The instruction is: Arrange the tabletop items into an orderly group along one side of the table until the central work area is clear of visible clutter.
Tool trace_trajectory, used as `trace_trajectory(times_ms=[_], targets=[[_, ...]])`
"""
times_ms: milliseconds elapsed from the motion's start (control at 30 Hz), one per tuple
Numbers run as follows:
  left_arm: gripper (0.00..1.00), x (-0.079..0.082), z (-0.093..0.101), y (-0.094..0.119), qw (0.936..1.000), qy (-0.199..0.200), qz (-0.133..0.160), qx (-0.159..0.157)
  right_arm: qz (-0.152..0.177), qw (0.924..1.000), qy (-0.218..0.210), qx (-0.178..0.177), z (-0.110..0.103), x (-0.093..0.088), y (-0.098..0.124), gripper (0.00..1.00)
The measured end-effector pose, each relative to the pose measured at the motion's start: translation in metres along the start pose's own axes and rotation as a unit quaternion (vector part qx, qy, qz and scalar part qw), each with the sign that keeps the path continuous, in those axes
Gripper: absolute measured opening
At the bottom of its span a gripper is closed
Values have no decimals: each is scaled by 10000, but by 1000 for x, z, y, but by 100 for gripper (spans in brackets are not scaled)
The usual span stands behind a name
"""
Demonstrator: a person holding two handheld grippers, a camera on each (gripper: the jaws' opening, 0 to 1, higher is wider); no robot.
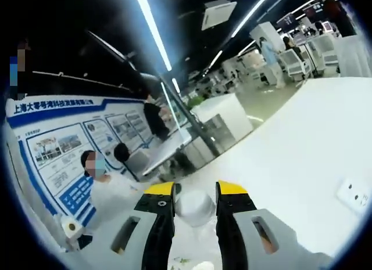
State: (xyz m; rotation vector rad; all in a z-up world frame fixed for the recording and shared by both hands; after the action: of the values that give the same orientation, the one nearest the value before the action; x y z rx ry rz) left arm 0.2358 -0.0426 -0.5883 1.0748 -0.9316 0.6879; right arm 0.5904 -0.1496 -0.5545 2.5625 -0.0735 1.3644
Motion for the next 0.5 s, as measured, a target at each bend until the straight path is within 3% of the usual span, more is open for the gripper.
trace_trajectory(times_ms=[233,367,400,500], targets=[[82,-4,7,-1,10000,-5,-82,-16,-35,9999,85,68,15,-8,-3,24],[81,-4,4,1,9999,-37,-85,59,-387,9976,528,241,18,-17,-1,24],[81,-5,3,1,9999,-33,-98,72,-164,9973,553,464,17,-13,1,24],[80,-5,2,0,9998,-17,-153,94,-252,9965,667,447,17,-14,3,24]])
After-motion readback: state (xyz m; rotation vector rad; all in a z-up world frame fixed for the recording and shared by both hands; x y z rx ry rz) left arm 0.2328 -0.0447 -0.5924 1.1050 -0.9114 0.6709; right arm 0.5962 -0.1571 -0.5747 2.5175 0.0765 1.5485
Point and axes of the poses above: the point that each gripper's makers call its tool centre point, and the gripper's own axes: y roughly backward along the fingers, z roughly to its right, x roughly out of its top, the point moved 10 cm from there along y, roughly backward along the fingers, and after that the axes turned 1 degree about -z, right-handed, at the moved point
